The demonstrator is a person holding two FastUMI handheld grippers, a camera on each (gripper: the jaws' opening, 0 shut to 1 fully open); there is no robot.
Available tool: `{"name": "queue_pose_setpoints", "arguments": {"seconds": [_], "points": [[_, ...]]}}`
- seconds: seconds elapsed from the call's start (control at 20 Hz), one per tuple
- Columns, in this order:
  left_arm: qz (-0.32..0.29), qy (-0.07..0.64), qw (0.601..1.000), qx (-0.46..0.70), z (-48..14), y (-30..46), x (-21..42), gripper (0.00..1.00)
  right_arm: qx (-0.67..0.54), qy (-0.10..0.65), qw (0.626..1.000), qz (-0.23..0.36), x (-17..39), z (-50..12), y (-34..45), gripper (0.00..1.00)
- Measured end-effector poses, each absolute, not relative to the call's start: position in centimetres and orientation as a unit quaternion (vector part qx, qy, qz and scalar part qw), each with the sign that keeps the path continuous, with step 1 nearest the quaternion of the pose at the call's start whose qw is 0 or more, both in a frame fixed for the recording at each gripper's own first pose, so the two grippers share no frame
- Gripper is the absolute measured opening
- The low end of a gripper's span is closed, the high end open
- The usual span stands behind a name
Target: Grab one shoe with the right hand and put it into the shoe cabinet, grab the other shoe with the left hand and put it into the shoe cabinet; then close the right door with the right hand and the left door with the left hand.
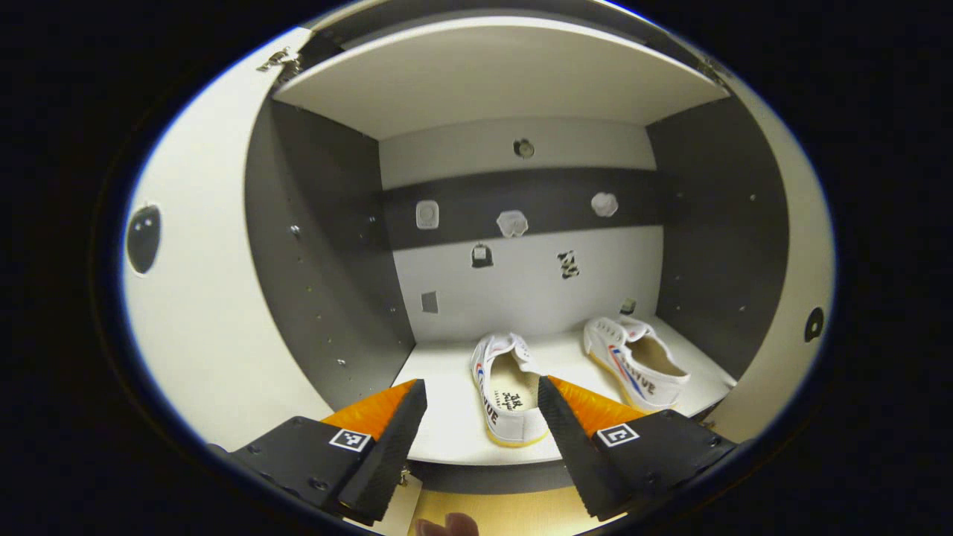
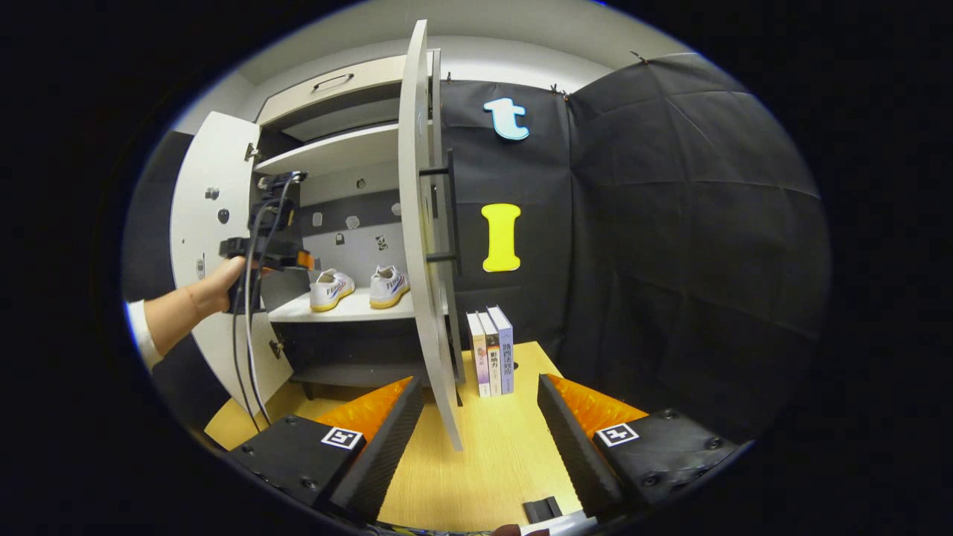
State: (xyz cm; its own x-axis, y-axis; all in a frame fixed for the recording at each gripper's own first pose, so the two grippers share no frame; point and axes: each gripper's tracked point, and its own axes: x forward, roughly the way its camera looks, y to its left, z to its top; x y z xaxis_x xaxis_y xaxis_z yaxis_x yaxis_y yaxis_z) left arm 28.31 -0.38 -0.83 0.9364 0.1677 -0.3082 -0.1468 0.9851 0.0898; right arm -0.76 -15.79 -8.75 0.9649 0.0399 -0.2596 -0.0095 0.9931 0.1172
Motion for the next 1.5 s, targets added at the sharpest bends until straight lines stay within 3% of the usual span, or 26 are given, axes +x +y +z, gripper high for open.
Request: {"name": "queue_pose_setpoints", "arguments": {"seconds": [0.35,0.5,0.55,0.8,1.15,1.5], "points": [[0.056,0.078,0.995,0.02,6.1,-2.4,18.9,0.96,0.055,0.093,0.994,0.014,2.1,-4.1,-16.8,0.97],[0.051,0.069,0.996,0.006,6.8,-2.8,14.7,1.0,0.053,0.085,0.995,0.015,3.3,-2.4,-17.2,0.98],[0.052,0.065,0.997,0.002,7.0,-2.8,13.5,0.96,0.052,0.082,0.995,0.013,3.5,-2.0,-17.6,0.98],[0.042,0.07,0.997,-0.001,6.1,-3.3,7.6,0.96,0.026,0.067,0.997,-0.016,6.6,-0.3,-20.5,0.97],[0.05,0.064,0.997,0.007,5.3,-2.8,3.2,0.96,0.037,0.069,0.997,-0.006,11.6,0.1,-20.4,0.98],[0.062,0.062,0.996,-0.01,4.7,-0.6,1.3,0.96,0.035,0.072,0.997,0.007,12.1,-0.2,-18.3,0.95]]}}
